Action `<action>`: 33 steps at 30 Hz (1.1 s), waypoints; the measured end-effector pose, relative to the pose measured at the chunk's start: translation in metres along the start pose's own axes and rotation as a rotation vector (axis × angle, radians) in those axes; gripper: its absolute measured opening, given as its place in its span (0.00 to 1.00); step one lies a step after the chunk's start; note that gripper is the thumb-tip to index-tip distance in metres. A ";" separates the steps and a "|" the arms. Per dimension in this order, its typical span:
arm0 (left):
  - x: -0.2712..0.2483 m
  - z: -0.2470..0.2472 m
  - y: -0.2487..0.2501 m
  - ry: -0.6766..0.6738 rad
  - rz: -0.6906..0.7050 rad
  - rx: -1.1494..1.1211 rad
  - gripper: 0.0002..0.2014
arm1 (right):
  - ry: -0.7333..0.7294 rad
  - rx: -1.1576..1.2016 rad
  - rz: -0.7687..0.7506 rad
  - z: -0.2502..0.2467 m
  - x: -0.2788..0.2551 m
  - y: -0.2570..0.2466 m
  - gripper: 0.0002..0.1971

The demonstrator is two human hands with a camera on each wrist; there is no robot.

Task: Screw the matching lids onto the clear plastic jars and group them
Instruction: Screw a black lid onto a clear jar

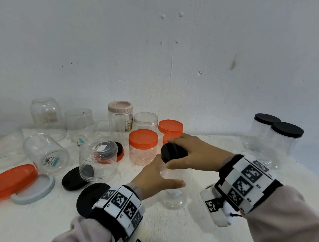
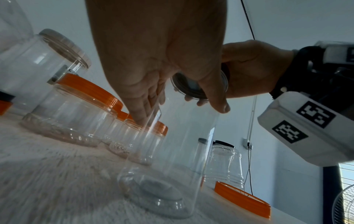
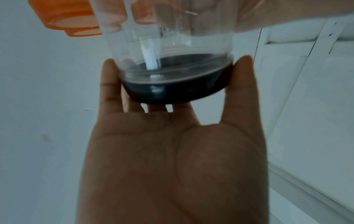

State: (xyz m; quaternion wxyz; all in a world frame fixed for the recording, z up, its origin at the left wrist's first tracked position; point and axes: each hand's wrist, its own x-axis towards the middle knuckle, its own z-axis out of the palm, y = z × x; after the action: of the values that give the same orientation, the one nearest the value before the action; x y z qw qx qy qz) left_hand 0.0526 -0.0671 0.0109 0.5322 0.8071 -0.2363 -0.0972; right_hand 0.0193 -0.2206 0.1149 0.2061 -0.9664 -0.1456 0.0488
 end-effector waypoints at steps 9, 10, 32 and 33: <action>0.000 0.001 0.000 0.026 -0.013 0.018 0.37 | 0.292 -0.301 0.164 0.029 -0.001 -0.008 0.35; 0.000 0.001 0.000 0.024 -0.014 0.012 0.37 | 0.283 -0.255 0.161 0.027 -0.001 -0.007 0.34; -0.001 0.001 0.003 0.008 -0.006 0.027 0.48 | 0.017 -0.006 -0.084 -0.002 -0.004 0.010 0.32; -0.001 0.002 0.003 0.012 -0.011 0.027 0.48 | 0.028 0.002 -0.097 -0.002 -0.004 0.011 0.31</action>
State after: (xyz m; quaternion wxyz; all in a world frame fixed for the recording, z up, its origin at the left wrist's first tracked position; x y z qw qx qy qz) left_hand 0.0502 -0.0687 0.0128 0.5221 0.8161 -0.2300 -0.0922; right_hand 0.0187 -0.2324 0.1120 0.2115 -0.9586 -0.1891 0.0252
